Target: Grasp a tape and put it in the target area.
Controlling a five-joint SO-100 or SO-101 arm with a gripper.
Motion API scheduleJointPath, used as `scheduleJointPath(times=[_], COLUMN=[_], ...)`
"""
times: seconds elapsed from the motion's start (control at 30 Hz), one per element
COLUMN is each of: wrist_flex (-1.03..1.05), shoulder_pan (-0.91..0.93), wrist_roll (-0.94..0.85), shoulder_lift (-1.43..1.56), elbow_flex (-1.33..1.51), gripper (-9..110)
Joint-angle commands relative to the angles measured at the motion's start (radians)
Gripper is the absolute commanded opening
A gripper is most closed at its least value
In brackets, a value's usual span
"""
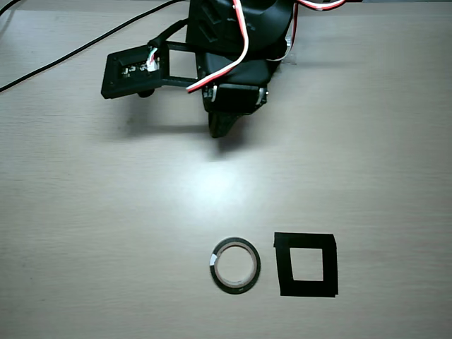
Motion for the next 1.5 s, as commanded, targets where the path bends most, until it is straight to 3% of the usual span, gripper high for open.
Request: scheduleJointPath(times=[0.0, 0.47, 0.97, 1.47], wrist_flex=[-0.006, 0.071, -0.048, -0.244], shoulder_pan=[0.003, -0.137, -0.222, -0.235], wrist_roll=[-0.012, -0.156, -0.249, -0.31], shoulder_lift=[-0.015, -0.497, -0.997, -1.235], elbow_flex=[-0.008, -0.331, -0.684, -0.667], gripper=[0, 13, 12, 12])
